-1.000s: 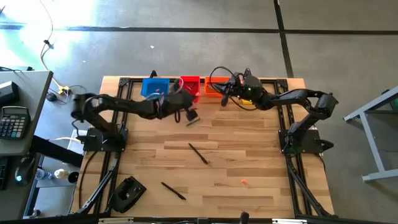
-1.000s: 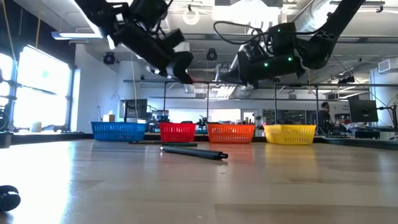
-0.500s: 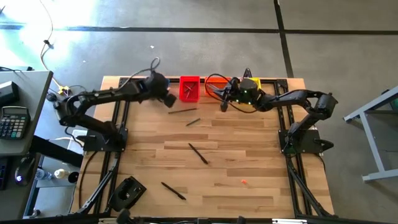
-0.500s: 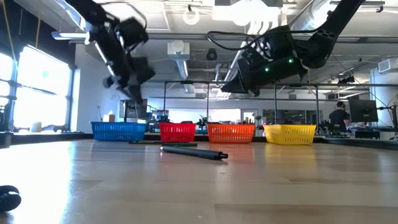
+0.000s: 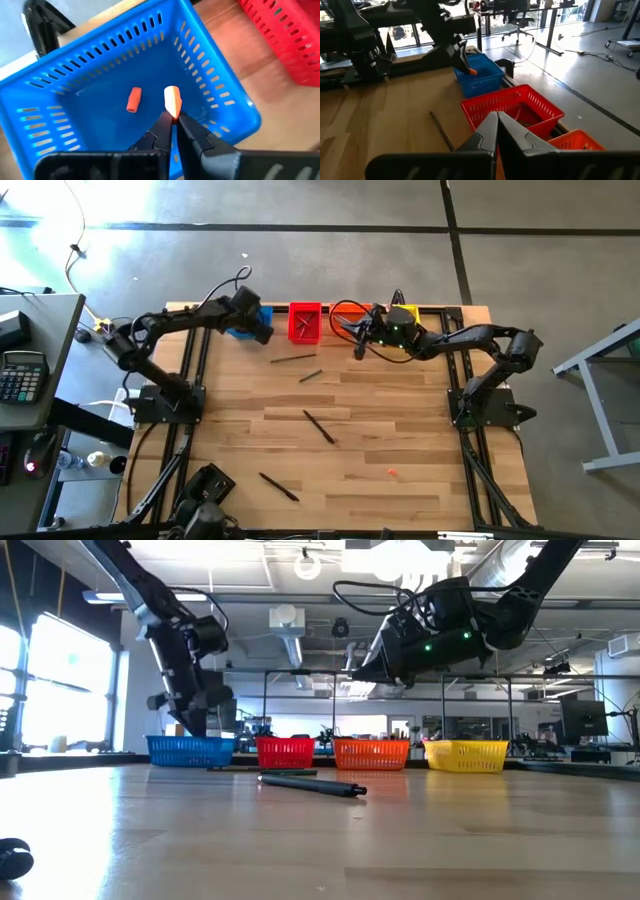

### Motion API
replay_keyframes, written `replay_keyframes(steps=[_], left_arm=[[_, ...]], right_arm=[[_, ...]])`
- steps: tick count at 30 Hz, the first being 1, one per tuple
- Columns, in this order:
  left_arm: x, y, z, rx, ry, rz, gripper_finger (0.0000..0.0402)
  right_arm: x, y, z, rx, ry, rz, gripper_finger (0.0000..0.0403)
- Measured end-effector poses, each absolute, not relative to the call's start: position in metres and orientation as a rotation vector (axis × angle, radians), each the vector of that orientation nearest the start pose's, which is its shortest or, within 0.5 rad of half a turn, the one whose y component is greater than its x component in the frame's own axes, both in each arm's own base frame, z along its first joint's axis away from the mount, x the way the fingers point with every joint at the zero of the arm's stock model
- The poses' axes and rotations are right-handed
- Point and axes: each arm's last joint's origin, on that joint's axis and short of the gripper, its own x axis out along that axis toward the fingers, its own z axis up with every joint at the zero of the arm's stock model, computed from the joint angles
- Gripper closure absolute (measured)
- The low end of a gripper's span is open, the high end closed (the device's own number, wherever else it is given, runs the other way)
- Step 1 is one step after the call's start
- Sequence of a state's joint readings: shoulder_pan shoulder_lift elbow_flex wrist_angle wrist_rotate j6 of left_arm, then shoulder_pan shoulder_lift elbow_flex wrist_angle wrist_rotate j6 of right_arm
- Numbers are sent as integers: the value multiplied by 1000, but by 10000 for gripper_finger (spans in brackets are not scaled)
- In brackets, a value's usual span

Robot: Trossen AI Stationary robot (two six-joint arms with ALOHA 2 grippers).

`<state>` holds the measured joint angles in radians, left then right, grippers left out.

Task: Sort crayons/erasers/pens/pencils in bins
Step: Put the orange eraser into the blue bin, then put the green crayon into the red bin

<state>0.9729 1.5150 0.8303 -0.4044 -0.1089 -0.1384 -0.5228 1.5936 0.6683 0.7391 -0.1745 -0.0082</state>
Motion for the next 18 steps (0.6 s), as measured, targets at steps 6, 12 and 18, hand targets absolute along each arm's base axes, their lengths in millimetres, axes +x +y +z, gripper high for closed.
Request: replay_keyframes(steps=[6, 12, 18], left_arm=[[153, 233, 168, -597, 992, 1039, 359], [154, 231, 174, -537, 992, 1021, 326], [153, 226, 191, -471, 951, 1005, 306]], right_arm=[[276, -153, 190, 56, 178, -347, 403], [276, -153, 190, 56, 178, -347, 403], [276, -153, 189, 65, 187, -349, 403]])
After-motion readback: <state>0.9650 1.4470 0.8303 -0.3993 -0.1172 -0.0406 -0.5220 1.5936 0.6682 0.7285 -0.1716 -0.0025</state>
